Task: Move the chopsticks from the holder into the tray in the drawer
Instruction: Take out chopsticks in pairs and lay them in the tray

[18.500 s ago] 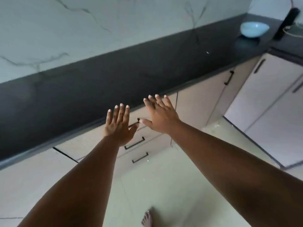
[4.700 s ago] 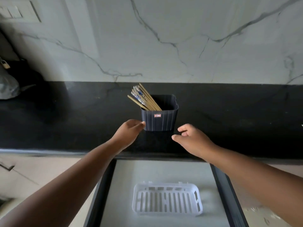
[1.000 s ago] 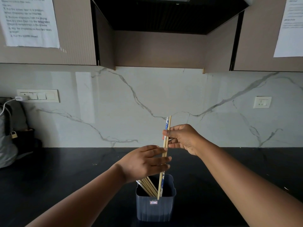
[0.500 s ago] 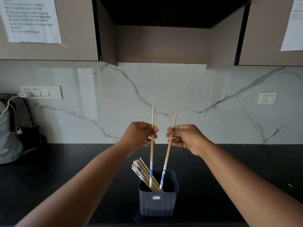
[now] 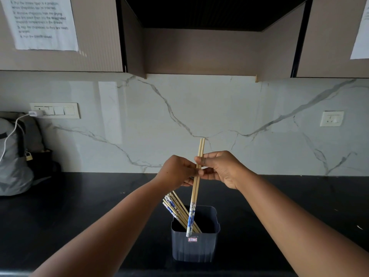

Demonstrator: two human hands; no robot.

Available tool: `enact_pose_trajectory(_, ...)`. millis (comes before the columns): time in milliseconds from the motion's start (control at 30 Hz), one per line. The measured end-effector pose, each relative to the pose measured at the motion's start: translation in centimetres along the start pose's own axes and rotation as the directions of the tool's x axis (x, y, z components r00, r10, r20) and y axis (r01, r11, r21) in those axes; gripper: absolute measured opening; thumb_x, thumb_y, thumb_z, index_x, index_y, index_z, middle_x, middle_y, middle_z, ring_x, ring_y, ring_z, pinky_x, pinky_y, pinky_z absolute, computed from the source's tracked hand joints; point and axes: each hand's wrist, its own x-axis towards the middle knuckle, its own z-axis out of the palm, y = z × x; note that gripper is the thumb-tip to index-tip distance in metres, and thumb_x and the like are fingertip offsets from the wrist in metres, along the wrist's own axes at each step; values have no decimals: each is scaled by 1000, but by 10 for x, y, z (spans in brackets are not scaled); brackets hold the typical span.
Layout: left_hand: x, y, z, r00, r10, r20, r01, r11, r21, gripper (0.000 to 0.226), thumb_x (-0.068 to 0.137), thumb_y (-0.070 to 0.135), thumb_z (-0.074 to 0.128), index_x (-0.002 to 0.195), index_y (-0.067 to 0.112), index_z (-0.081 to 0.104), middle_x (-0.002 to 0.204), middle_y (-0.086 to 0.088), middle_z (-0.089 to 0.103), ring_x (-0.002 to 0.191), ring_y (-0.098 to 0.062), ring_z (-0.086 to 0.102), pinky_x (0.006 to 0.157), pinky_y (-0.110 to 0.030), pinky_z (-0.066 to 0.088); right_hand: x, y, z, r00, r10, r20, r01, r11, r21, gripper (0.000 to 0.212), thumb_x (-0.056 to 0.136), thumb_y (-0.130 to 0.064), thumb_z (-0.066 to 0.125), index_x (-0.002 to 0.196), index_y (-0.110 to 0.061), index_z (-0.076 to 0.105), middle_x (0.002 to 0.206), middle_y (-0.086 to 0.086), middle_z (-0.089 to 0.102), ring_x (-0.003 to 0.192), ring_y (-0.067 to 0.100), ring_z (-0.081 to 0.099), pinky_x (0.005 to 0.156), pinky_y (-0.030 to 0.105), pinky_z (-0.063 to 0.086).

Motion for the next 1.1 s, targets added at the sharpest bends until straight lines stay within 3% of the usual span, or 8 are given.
enact_pose_trajectory(233, 3, -6, 3, 999, 36, -21, -37, 999, -19, 10, 79, 22, 78, 70, 21, 72, 65, -1, 74, 65, -15, 73, 64, -25, 60, -1, 0, 1, 1000, 17, 5, -16, 999, -43, 18, 78, -15, 78, 90, -5, 71, 90, 15, 75, 74, 24, 74, 64, 35, 62)
enact_pose_trajectory(333, 1, -8, 1, 999, 43, -7, -43, 998, -41, 10, 79, 21, 78, 71, 18, 72, 62, -1, 73, 61, -13, 72, 55, -19, 56, -4, 3, 3, 1000, 12, 3, -12, 999, -37, 19, 77, -17, 79, 92, -6, 71, 89, 13, 75, 75, 23, 74, 64, 34, 61)
enact_pose_trajectory(467, -1, -16, 0, 998, 39, -48, -48, 979, -198, 11, 78, 20, 78, 75, 10, 72, 65, -6, 74, 62, -16, 72, 53, -18, 53, -12, 13, 4, 1000, -1, -9, 2, 1000, 17, 22, 74, -23, 79, 92, -11, 73, 89, 9, 77, 82, 25, 74, 68, 33, 61)
enact_pose_trajectory(567, -2, -26, -2, 996, 43, -80, -66, 944, -323, 13, 79, 20, 76, 80, 7, 72, 71, -9, 75, 68, -20, 73, 56, -21, 55, -24, 31, 4, 993, 104, 53, -106, 994, 26, 38, 68, -26, 79, 99, -5, 70, 88, 10, 77, 82, 26, 74, 65, 32, 60)
enact_pose_trajectory(800, -9, -78, 19, 993, -81, -87, 40, 916, -398, 17, 78, 20, 77, 82, 5, 71, 66, -8, 73, 63, -18, 71, 58, -26, 59, -46, 92, 12, 962, 265, 63, -262, 964, -55, 15, 78, -5, 76, 91, 1, 70, 76, 11, 75, 66, 21, 72, 61, 34, 61)
enact_pose_trajectory(933, -18, -115, 30, 992, -36, -122, 15, 985, -173, 33, 84, 37, 71, 79, 4, 71, 64, -5, 73, 62, -18, 72, 61, -31, 59, -60, 127, 3, 950, 290, 117, -275, 953, -128, 6, 82, -2, 73, 85, 0, 69, 62, 7, 72, 54, 14, 69, 49, 25, 56)
enact_pose_trajectory(1033, -26, -150, 20, 937, 139, -321, -66, 971, 230, 58, 86, 64, 51, 72, 12, 73, 64, -7, 71, 61, -17, 67, 61, -33, 52, -80, 170, -9, 929, 340, 149, -255, 875, -411, 6, 78, -10, 79, 79, -5, 75, 69, 10, 73, 60, 13, 68, 57, 25, 58)
enact_pose_trajectory(1100, -33, -176, 10, 886, 245, -394, -58, 901, 431, 66, 87, 70, 38, 67, 14, 65, 61, -7, 65, 61, -17, 58, 59, -37, 47, -96, 203, -19, 892, 397, 218, -168, 737, -655, 4, 76, -18, 80, 74, -17, 77, 65, -2, 72, 58, 5, 63, 57, 22, 54)
